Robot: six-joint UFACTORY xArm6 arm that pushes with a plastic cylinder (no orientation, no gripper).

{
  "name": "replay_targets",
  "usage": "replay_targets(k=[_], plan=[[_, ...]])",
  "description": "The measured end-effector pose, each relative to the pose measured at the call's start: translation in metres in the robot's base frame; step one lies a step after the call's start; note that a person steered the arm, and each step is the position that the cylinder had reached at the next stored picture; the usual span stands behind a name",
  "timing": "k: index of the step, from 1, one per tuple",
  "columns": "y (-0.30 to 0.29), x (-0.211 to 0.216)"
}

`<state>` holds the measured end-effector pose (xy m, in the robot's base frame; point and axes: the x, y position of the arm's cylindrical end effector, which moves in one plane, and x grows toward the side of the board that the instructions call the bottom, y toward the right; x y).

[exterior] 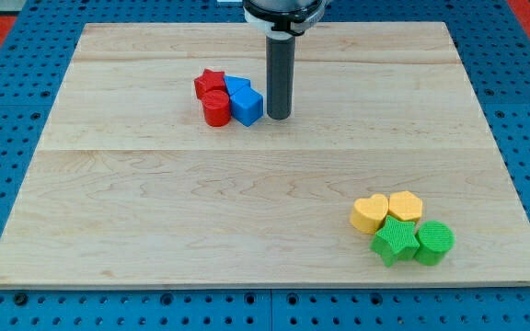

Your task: Move the blue cube towards bottom left

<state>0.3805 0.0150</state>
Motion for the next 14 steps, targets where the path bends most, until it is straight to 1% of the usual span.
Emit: replay_targets(k=[2,4,5,6,8,10,11,12,13,14], plan=[[0.019,-0.001],[0.029,-0.069],[-0.022,-0.054],[-0.039,-0.019],[-0.052,0.037],[-0.08,0.129],[-0.084,0.148],[-0.084,0.118],[-0.084,0.102],[-0.108,0.1]])
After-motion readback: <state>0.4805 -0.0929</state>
